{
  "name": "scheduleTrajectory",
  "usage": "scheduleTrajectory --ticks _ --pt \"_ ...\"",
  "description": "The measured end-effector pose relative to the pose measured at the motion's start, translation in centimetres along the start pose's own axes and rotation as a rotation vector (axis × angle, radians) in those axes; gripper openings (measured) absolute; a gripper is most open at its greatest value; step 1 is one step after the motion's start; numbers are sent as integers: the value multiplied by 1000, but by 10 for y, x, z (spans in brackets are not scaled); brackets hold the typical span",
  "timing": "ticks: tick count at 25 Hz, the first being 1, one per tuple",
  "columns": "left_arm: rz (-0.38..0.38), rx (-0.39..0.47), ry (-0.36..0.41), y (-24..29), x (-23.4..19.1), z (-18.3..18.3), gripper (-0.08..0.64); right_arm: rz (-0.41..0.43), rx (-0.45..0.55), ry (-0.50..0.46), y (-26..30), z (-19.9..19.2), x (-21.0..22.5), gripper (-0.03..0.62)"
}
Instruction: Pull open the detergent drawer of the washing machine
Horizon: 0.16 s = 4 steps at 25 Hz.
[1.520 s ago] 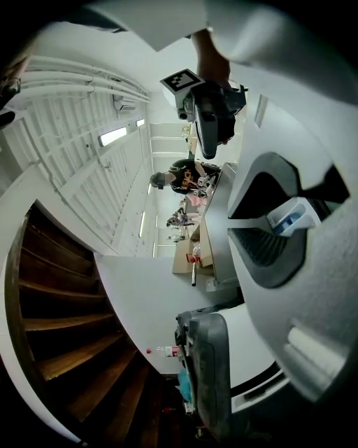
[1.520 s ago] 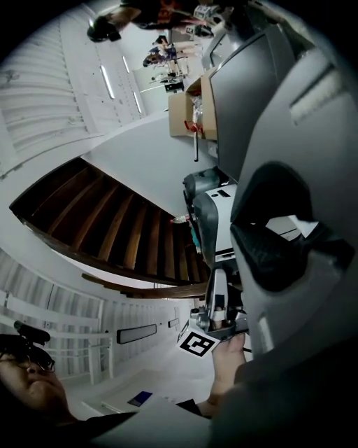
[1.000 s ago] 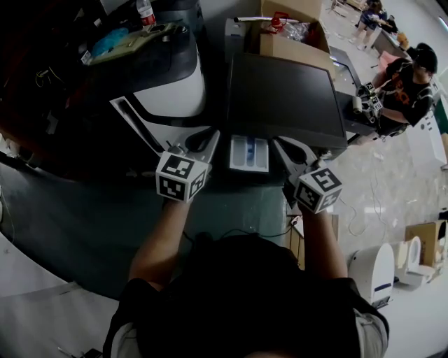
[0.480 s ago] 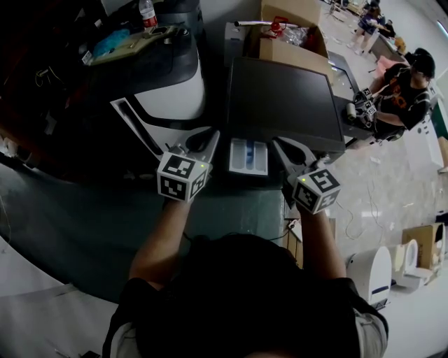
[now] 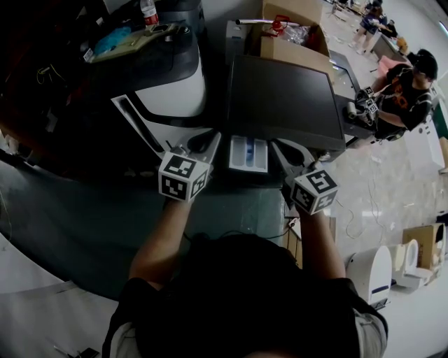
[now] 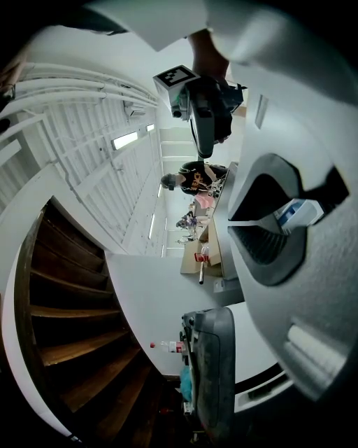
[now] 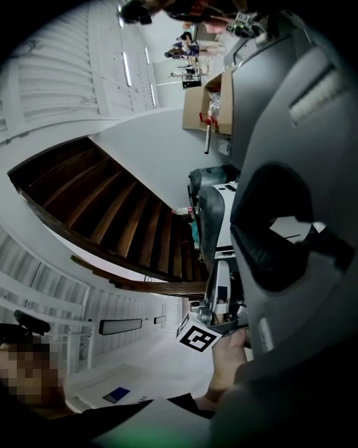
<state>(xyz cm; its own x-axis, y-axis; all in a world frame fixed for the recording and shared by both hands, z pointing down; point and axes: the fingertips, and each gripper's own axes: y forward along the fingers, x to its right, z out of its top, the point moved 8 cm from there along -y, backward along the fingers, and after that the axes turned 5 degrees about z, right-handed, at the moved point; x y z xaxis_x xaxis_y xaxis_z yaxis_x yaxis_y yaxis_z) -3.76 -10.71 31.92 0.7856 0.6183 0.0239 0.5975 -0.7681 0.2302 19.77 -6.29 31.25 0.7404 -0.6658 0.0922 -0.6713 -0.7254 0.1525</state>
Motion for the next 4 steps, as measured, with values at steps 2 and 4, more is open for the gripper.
scheduleTrajectory --ticks 2,4 --pt "-3 -4 -5 0 1 -1 31 6 0 5 -1 -1 -2 2" --pt "-5 -9 -11 0 3 -3 31 12 0 10 -1 -2 -3 2"
